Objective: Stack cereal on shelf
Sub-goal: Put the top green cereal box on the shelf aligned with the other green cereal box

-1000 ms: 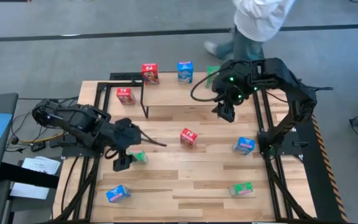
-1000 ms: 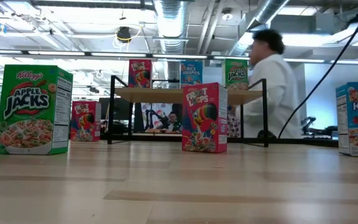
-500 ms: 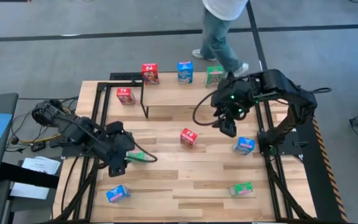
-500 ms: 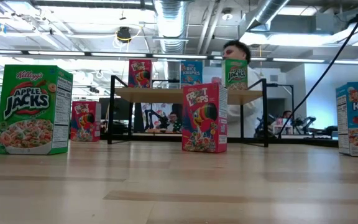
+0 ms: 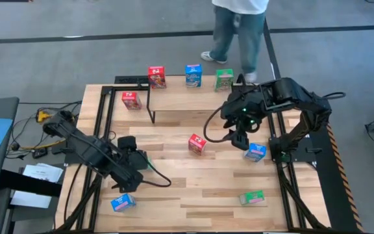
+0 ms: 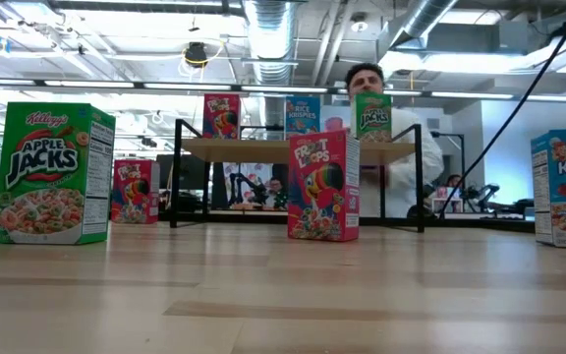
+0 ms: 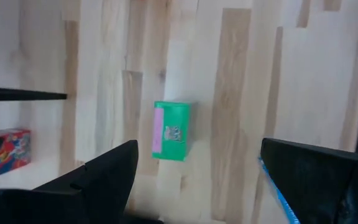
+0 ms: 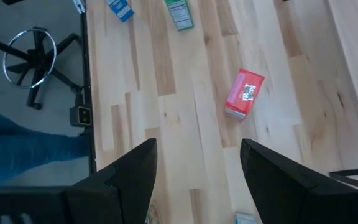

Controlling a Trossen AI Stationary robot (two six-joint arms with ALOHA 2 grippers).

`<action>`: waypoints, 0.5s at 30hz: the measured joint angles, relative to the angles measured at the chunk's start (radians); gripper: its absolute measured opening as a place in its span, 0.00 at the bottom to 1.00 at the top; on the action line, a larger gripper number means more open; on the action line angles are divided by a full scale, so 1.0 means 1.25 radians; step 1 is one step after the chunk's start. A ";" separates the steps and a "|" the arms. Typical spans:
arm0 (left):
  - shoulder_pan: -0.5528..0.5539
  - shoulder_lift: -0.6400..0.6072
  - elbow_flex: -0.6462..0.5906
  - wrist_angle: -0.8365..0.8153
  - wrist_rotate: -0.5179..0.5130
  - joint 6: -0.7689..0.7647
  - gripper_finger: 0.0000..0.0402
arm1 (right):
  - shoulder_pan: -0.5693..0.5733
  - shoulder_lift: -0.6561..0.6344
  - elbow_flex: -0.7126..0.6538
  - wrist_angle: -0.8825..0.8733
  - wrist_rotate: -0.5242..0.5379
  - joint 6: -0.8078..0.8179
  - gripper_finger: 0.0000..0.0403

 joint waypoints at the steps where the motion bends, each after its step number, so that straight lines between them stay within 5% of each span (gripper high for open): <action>1: 0.000 -0.003 -0.011 -0.005 -0.003 0.000 0.82 | 0.005 0.000 0.000 0.000 0.000 0.000 0.63; 8: 0.001 -0.098 -0.181 0.010 -0.007 -0.044 0.82 | 0.037 0.000 0.000 0.000 0.000 0.000 0.63; 15: 0.011 -0.190 -0.374 0.195 -0.007 -0.010 0.82 | 0.051 0.000 0.000 0.000 0.000 -0.001 0.63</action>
